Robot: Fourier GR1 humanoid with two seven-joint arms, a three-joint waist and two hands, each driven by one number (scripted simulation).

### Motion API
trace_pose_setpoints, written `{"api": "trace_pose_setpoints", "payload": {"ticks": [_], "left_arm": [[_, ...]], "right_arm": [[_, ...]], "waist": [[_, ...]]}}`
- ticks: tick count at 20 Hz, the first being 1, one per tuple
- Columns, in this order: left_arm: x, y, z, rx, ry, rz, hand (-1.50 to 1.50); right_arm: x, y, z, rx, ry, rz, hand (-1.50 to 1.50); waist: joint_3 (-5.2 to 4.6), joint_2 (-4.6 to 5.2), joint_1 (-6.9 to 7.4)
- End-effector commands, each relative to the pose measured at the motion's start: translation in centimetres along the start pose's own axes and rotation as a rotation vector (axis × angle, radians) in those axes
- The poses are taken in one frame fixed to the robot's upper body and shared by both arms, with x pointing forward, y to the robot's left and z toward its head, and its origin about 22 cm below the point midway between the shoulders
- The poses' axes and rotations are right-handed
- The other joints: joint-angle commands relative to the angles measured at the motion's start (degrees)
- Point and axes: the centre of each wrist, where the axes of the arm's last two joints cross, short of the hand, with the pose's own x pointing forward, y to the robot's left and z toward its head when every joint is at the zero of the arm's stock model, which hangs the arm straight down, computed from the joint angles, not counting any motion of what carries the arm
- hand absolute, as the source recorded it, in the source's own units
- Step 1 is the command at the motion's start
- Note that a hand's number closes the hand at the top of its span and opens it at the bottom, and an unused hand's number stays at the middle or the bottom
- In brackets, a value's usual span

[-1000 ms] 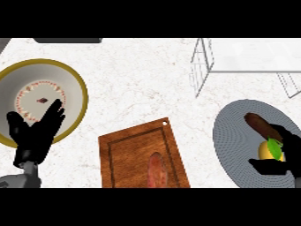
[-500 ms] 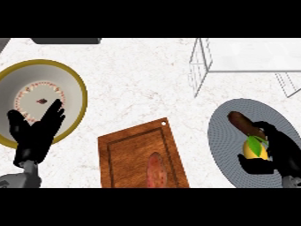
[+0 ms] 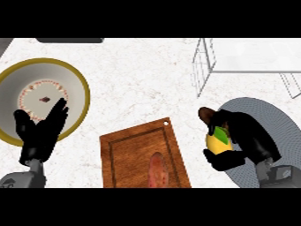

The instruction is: Pick the lemon from the placemat and place it in the tiered shelf

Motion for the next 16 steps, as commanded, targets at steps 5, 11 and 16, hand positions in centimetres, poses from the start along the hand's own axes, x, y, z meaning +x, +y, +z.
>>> {"api": "trace_pose_setpoints", "payload": {"ticks": [5,11,16], "left_arm": [[-2.2,1.1,0.6,0.039,0.099,0.017,0.00],[-1.7,0.6,0.1,0.022,0.109,0.004,0.00],[-1.3,-0.2,1.4,-0.009,0.088,0.016,0.00]], "right_arm": [[6.1,-7.2,5.8,-0.274,-0.203,-0.024,1.50],[9.0,-13.6,9.4,-0.449,-0.158,-0.056,1.50],[10.3,-18.4,10.1,-0.509,-0.117,-0.061,1.50]], "waist": [[-0.49,0.20,-1.84],[-0.52,0.38,-1.47],[-0.47,0.33,-0.70]]}}
